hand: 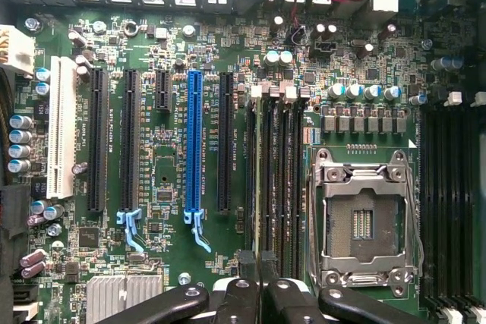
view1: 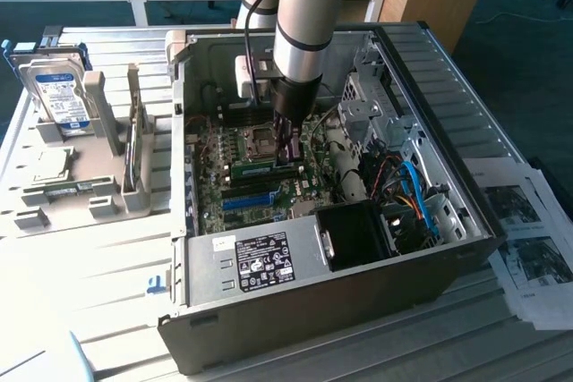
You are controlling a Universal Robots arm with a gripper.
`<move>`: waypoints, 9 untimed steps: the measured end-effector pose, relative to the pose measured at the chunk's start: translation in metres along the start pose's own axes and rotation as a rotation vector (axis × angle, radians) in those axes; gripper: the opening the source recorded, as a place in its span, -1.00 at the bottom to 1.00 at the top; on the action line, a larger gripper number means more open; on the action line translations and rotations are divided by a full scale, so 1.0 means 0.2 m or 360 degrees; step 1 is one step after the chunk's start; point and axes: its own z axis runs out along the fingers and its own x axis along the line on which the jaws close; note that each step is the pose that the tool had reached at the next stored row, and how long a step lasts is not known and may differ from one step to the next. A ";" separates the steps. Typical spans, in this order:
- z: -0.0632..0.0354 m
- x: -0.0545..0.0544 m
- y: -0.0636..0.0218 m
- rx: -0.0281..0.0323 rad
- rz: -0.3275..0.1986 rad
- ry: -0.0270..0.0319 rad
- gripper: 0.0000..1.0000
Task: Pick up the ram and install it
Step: 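Insert the ram into the slot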
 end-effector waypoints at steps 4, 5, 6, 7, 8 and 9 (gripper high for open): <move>0.003 0.00 0.000 0.00034 0.0000 0.00000 -0.76; 0.003 0.00 0.000 0.00034 0.0000 0.00000 -0.76; 0.003 0.00 0.000 0.00035 0.0000 -0.00001 -0.76; 0.003 0.00 0.000 0.00035 0.0000 -0.00001 -0.76; 0.003 0.00 0.001 0.00037 0.0000 -0.00001 -0.76; 0.003 0.00 0.004 0.00043 0.0000 0.00000 -0.76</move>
